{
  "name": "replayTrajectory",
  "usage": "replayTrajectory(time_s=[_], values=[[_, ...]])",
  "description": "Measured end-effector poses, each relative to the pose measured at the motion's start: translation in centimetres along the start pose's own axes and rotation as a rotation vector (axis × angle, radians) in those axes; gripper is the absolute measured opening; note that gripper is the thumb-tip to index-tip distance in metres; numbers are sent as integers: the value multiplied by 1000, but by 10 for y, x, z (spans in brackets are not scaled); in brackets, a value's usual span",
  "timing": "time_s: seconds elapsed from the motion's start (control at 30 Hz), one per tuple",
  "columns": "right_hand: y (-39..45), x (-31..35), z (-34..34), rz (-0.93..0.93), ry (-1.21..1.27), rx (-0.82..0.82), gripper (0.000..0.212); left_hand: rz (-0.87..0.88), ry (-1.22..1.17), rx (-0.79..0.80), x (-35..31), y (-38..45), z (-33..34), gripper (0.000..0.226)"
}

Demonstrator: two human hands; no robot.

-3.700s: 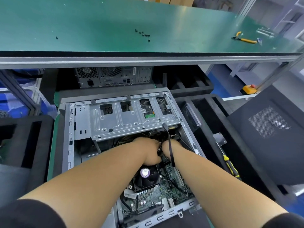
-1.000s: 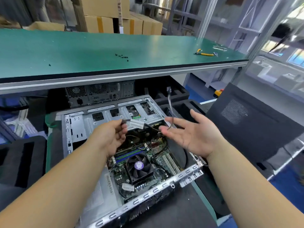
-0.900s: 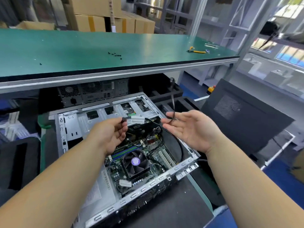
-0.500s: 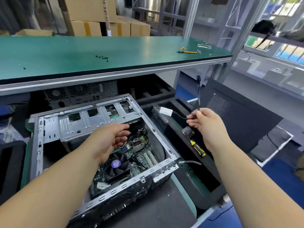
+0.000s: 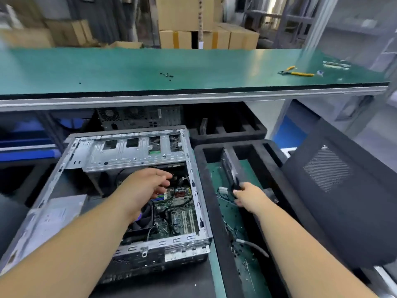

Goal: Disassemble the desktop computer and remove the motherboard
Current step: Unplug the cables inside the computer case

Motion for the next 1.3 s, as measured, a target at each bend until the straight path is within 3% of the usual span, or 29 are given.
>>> replayTrajectory(time_s=[0.07, 0.13, 0.37, 0.57, 0.7, 0.8, 0.97, 1.17, 1.3], values=[[2, 7, 10, 0, -168, 98, 55, -20, 7, -49, 4, 0, -6, 22], [0, 24, 8, -63, -201, 94, 60, -30, 26, -83, 6, 1, -13, 22], [-24, 101, 2, -313, -47, 86, 21, 69, 475, -89, 3, 17, -28, 7], [-61, 143, -8, -373, 5, 5, 20, 137, 963, 184, 13, 45, 3, 44], [-85, 163, -8, -395, 29, -40, 25, 162, 1182, 408, 21, 50, 19, 39], [-97, 173, -2, -388, -8, -59, 29, 200, 1161, 431, 17, 54, 10, 25], [-112, 189, 10, -385, -56, -92, 32, 203, 1147, 371, 14, 66, -24, 38], [-124, 207, 50, -401, -261, 8, 32, 292, 977, 596, 14, 55, -33, 24], [-126, 220, 87, -485, -446, 51, 38, 384, 926, 634, 5, 46, -35, 16]])
Point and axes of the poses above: each hand's wrist, its own y-axis towards the middle knuckle, its own z-axis out of the palm, x = y × z, the point moved 10 cm from there along y, towards the middle knuckle, and after that the axes turned 2 degrees about -y, right-handed, at the moved point
